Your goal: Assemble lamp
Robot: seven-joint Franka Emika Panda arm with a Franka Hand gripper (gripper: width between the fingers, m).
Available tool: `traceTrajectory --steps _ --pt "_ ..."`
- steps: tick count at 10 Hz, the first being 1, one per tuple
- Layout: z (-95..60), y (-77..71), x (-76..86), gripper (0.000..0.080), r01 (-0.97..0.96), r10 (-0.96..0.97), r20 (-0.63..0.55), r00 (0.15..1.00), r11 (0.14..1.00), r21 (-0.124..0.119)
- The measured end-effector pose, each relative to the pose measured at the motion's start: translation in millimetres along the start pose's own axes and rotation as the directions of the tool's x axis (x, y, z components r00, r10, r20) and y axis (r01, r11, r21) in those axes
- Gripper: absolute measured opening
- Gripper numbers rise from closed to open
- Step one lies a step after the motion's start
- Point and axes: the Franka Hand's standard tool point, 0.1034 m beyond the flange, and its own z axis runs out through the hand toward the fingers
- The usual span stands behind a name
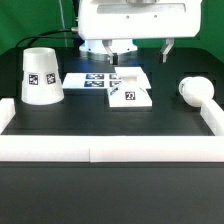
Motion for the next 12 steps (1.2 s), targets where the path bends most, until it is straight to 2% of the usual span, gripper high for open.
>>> traceTrajectory --steps 1,3,4,8,12 --pt "2.5 0.0 -7.4 0.07 -0.027 0.027 0.004 1.0 1.0 0.014" --pt "7.8 1.5 -22.1 0.07 -0.003 0.003 0.019 1.0 1.0 0.021" --pt "9.7 1.2 -26.6 0.07 -0.003 0.003 0.018 1.0 1.0 0.021" --pt "9.9 1.0 -25.6 0.07 -0.003 0.003 0.017 1.0 1.0 0.021" --pt "30.0 1.7 -52.8 0.07 0.019 -0.019 0.007 1.0 1.0 0.019"
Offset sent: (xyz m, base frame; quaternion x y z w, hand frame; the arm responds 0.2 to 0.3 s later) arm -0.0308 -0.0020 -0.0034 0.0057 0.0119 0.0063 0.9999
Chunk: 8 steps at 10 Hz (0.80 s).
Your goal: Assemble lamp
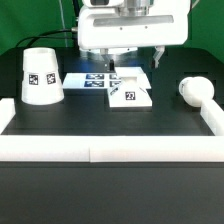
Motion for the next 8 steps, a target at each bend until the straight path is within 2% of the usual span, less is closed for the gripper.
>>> traceTrajectory --steps 8 --pt "17.1 2.0 -9.8 0.07 0.014 -0.014 0.026 1.0 1.0 0.002"
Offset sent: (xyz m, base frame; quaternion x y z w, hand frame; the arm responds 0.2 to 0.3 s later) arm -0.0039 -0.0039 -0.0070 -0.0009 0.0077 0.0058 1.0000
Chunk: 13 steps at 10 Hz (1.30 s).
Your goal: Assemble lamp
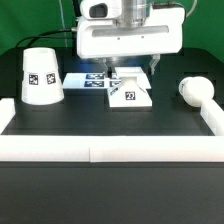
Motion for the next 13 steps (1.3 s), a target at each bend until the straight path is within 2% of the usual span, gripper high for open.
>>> traceTrajectory --steps 2,3,4,5,12,13 --pt "-0.7 -0.3 0.5 0.07 0.001 -0.001 0.0 1.0 1.0 0.0" --pt "-0.1 -0.3 0.2 0.057 0.002 -0.002 0.001 1.0 1.0 0.0" --pt "-0.1 -0.4 0.3 0.057 0.002 -0.002 0.001 1.0 1.0 0.0" --pt "-0.1 -0.4 0.3 0.0534 0.002 -0.002 0.001 1.0 1.0 0.0" --pt "-0.1 -0.7 1.5 0.0535 0.002 -0.002 0.001 1.0 1.0 0.0" --pt "-1.3 -2.7 11.8 0.0535 0.006 -0.006 -0.003 1.0 1.0 0.001"
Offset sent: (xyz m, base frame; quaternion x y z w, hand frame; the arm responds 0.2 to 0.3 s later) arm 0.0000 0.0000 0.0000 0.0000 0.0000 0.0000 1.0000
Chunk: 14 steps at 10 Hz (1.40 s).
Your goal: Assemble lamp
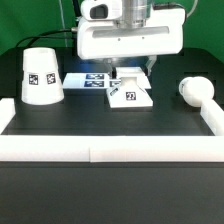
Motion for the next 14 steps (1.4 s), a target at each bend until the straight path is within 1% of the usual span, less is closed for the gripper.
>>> traceTrajectory --steps 6,8,11,14 --pt "-7.4 -6.4 69.8 0.0537 0.014 -0.013 -0.069 0.998 1.0 0.004" --pt "-9.1 -11.2 88.4 0.0537 0.016 -0.015 -0.089 0.996 1.0 0.005" --pt "-11.4 -27.7 115.1 0.0537 0.01 -0.009 -0.12 0.993 1.0 0.008" --pt "-12.9 -42.3 136.9 0.0537 -0.01 0.012 -0.144 0.99 1.0 0.014"
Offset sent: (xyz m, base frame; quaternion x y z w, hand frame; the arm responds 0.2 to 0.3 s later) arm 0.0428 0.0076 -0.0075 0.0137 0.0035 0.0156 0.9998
